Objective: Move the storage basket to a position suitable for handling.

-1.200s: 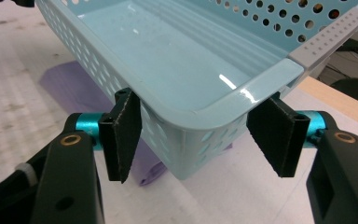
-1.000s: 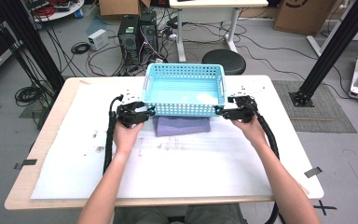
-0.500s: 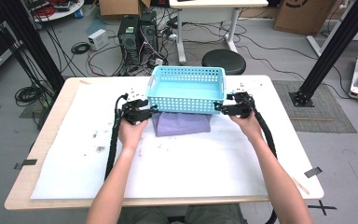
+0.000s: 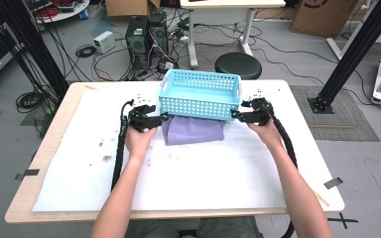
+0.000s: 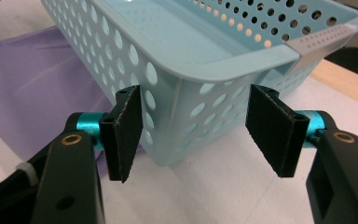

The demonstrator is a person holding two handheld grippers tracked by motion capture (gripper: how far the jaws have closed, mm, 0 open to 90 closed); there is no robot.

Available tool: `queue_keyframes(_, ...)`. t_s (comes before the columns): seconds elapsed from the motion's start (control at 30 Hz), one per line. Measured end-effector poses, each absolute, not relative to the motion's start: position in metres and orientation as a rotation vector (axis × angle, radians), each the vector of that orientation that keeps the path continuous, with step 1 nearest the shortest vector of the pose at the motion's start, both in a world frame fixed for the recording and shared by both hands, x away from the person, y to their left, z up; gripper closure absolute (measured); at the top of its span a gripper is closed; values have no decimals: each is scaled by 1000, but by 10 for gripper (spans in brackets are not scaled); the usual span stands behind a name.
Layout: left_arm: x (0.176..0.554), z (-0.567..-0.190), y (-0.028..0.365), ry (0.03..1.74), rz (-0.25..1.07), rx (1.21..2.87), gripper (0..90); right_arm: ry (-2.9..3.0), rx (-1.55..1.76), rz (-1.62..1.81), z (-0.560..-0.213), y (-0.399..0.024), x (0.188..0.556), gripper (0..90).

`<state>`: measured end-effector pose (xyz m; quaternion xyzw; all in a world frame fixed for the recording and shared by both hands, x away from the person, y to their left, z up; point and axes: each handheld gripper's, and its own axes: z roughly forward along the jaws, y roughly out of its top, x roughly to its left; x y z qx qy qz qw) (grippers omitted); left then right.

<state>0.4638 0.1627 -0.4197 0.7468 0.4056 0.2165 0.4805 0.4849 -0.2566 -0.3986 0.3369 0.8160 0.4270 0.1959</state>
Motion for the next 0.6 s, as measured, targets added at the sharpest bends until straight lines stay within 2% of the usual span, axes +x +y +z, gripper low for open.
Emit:
queue_keyframes(0.23, 461, -420, 160, 993, 494, 1843, 342, 2251, 989, 1168, -399, -262, 481, 371)
queue_keyframes(0.47, 437, -418, 163, 982, 593, 1826, 343, 2195, 1020, 1198, -396, -269, 464, 356)
queue_keyframes(0.6, 421, -420, 165, 978, 592, 1811, 313, 2149, 1008, 1233, -394, -268, 445, 343)
